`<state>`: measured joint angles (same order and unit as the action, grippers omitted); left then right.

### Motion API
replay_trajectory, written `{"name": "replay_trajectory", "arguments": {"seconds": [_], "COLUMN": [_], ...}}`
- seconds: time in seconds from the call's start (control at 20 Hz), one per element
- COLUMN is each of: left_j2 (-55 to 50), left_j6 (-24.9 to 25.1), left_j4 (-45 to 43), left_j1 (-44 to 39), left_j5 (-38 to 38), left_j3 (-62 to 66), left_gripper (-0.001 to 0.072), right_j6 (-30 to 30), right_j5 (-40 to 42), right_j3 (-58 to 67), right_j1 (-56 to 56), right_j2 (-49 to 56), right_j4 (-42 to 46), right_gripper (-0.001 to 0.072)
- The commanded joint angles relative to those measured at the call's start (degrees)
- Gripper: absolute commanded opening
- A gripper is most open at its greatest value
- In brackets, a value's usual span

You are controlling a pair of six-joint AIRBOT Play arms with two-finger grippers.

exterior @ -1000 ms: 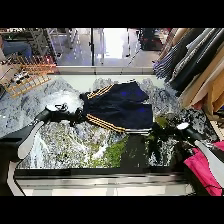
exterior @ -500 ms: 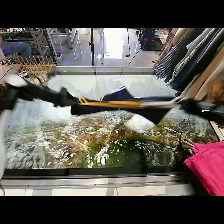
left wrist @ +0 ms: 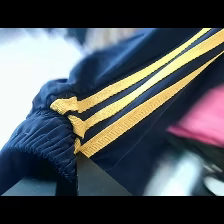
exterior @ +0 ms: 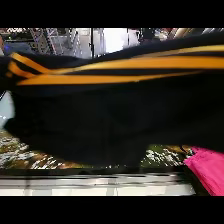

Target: Fold the clothes and pants, and hang the long-sleeved shirts on hangers.

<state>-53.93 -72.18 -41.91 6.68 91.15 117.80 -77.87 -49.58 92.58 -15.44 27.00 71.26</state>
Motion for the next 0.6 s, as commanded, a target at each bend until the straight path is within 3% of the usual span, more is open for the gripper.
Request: {"name": "replay_trajectory", "arguments": {"seconds": [0.0, 0.1, 0.25, 0.55], "left_j2": [1.4, -4.1, -15.8, -44.6], "left_j6": [-1.8, -2.4, -2.8, -2.8], "left_j4": [-6.1, -3.8, -0.5, 3.7], "left_j1": [0.2, 0.2, 0.1, -2.6], "left_j5": [-4.9, -5.4, -11.3, -28.1], "left_j3": [-2.4, -9.9, -20.6, -24.7], "left_gripper": [0.0012, 0.0012, 0.0012, 0.0012], "right_j6": [0.7, 3.5, 7.1, 5.1], "right_j5": [-2.9, -8.3, -8.7, 5.0], "right_j3": [2.7, 2.2, -2.2, -5.2], "right_j1": [0.0, 0.5, 4.5, 9.6], "right_j2": [8.3, 18.1, 34.3, 63.1], "right_j4": [-3.7, -10.8, -17.4, -17.0], "right_gripper": [0.0009, 0.001, 0.001, 0.001]}}
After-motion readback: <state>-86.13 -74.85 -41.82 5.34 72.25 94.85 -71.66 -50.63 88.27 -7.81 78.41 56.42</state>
